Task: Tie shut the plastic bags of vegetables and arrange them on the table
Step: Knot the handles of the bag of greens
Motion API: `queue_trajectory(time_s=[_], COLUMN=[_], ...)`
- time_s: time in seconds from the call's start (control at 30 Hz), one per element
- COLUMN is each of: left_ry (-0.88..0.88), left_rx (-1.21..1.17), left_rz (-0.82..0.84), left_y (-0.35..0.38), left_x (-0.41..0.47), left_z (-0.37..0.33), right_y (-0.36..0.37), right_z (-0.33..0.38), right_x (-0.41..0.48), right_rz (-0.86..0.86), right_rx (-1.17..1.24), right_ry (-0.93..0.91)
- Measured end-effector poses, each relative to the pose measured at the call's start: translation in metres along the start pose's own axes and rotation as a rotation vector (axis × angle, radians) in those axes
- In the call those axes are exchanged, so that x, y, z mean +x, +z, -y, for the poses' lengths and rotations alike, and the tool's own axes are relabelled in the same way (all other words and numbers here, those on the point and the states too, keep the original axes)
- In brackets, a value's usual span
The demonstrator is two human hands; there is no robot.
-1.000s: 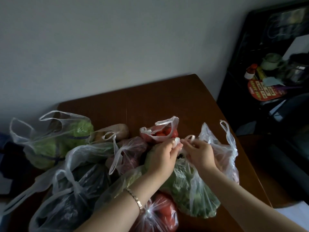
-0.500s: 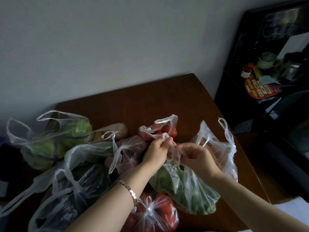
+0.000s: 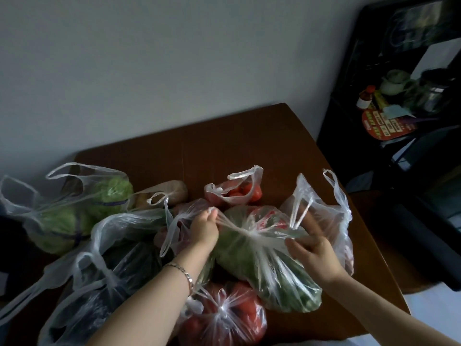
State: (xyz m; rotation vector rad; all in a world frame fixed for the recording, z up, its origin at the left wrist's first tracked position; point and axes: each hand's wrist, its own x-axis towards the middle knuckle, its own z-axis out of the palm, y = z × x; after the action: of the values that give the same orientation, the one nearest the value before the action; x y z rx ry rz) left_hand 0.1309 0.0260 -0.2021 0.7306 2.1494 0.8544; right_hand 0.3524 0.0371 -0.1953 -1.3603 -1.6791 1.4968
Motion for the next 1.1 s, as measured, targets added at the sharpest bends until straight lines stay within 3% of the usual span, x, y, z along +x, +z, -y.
queue_trajectory(time_s=[0.1, 0.2, 0.3, 0.37, 0.43, 0.63, 0.73, 0.83, 0.97, 1.03, 1.1], left_ry=[0.015, 0.323, 0.702, 0.794, 0.741, 0.668, 0.545, 0.571, 0.547, 0.413, 0.191], left_rx=[0.125, 0.213, 0.42, 0.65, 0.747, 0.924, 1.007, 1.005, 0.761, 0.492, 0.095], left_rz=[-0.03, -0.029, 0.099, 0.233, 0.336, 0.389, 0.478, 0.445, 0.47, 0.423, 0.313], left_y=[0.011, 0.024, 0.042, 0.052, 0.057, 0.064, 0.067, 0.066, 0.063, 0.052, 0.038], left_x=[0.001, -0.006, 0.001, 0.002, 0.005, 0.017, 0.021, 0.023, 0.019, 0.016, 0.012], left_z=[0.02, 0.025, 0.034, 0.039, 0.044, 0.054, 0.057, 0.058, 0.041, 0.024, 0.001], right_y=[0.004, 0.016, 0.028, 0.035, 0.037, 0.042, 0.045, 0.045, 0.039, 0.03, 0.021], right_z=[-0.03, -0.029, -0.039, -0.05, -0.059, -0.068, -0.073, -0.078, -0.07, -0.053, -0.026], right_x=[0.004, 0.006, 0.015, 0.024, 0.032, 0.039, 0.042, 0.046, 0.05, 0.046, 0.036], right_rz=[-0.126, -0.102, -0.01, 0.018, 0.075, 0.124, 0.161, 0.214, 0.213, 0.255, 0.128], right_rx=[-0.295, -0.572, -0.824, -0.938, -0.956, -1.039, -1.038, -1.032, -0.914, -0.69, -0.359], right_ry=[0.066, -0.108, -0.201, -0.211, -0.16, -0.09, -0.063, -0.026, -0.092, -0.042, 0.023])
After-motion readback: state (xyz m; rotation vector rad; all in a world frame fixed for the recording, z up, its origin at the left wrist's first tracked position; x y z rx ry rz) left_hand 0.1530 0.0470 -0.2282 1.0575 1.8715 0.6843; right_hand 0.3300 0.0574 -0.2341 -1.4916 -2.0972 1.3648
